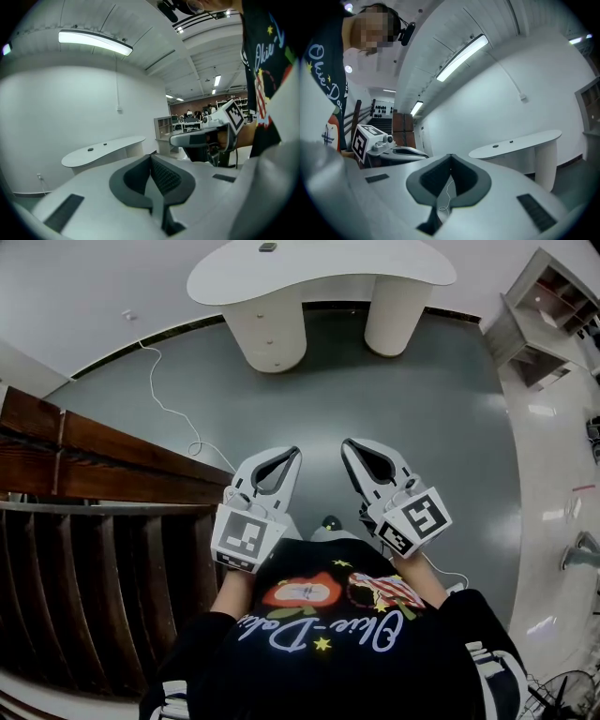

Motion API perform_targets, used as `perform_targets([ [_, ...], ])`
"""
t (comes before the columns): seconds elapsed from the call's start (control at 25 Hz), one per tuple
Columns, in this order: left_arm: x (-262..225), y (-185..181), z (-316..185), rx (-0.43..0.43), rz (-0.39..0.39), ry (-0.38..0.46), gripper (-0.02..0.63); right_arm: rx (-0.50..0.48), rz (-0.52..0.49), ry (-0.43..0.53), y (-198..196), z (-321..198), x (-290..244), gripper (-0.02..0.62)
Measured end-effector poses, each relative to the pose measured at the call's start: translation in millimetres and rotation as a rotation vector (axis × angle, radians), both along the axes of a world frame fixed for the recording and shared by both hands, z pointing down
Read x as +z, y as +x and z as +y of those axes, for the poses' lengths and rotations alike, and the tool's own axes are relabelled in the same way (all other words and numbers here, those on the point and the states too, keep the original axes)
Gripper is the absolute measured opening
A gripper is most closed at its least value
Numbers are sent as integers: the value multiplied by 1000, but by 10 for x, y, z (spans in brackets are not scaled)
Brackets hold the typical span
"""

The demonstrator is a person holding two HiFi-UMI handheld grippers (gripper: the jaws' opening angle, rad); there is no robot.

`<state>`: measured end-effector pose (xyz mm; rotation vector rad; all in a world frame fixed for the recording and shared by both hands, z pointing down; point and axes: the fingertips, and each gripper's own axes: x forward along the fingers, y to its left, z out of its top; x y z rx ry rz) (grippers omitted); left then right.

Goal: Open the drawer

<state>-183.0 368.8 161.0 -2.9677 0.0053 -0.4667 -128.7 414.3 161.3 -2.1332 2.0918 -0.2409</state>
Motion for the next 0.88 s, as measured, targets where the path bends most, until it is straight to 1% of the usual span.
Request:
perform_targets([
  [0.24,-27,147,-25,30,2,15,5,16,4,-6,103,-17,20,0],
  [0.4,-15,289,-123,57,8,-3,5,41,-8,-5,200,-96,21,0],
  [0.56,-35,508,-211,94,23,-11,5,77,-22,-6,369,-154,24,0],
  [0.72,-16,695,-397,122,25,-21,5,96,-24,-23,557,-342,66,0],
  [0.88,1,821,-745,106,24,-29,5,83,-25,-32,689,-678,68,0],
])
